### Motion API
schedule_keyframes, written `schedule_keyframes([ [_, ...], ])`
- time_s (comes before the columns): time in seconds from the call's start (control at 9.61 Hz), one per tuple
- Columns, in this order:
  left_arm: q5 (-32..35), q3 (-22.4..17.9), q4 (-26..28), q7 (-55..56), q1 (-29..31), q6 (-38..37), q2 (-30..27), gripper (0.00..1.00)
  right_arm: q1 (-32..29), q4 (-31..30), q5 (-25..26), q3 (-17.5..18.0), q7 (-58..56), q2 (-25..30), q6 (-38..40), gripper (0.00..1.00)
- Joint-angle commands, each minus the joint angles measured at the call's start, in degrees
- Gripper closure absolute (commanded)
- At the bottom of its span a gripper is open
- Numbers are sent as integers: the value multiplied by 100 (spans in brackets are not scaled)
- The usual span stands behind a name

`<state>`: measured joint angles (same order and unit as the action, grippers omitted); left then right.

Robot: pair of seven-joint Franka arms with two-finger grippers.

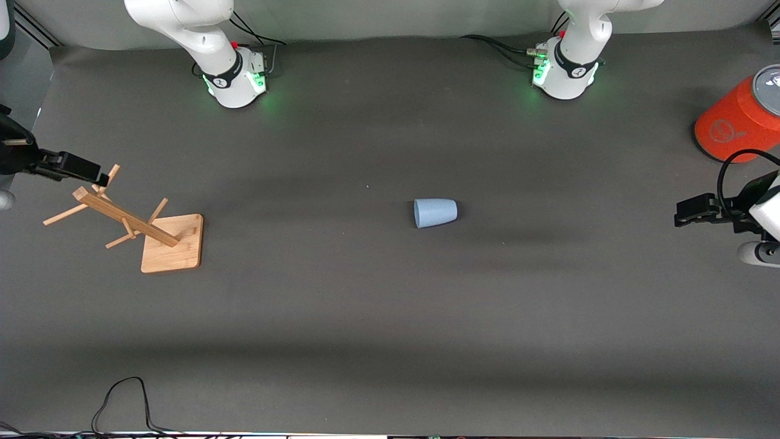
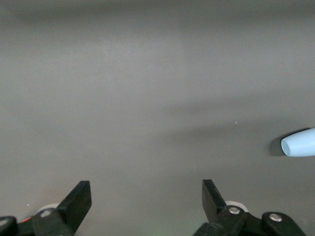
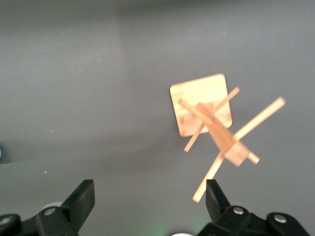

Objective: Rotate and upright cup with both arms
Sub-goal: 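Move the left gripper over the blue cup lying on its side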

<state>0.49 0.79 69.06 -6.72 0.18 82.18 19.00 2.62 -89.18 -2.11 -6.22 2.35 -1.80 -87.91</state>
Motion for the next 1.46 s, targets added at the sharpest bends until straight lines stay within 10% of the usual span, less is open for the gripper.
schedule_keyframes([
  [0.0, 109, 8, -77, 20, -254, -385, -11, 0, 28, -143, 114, 50, -550, 110, -392, 0],
  [0.94, 652, 18, -41, 3492, -3601, 332, 1252, 0, 55, -143, 132, 50, -586, 49, -534, 0],
  [1.35, 1005, 0, -981, 3941, -4428, 481, 2606, 0, 46, -178, 132, 50, -586, 49, -534, 0],
])
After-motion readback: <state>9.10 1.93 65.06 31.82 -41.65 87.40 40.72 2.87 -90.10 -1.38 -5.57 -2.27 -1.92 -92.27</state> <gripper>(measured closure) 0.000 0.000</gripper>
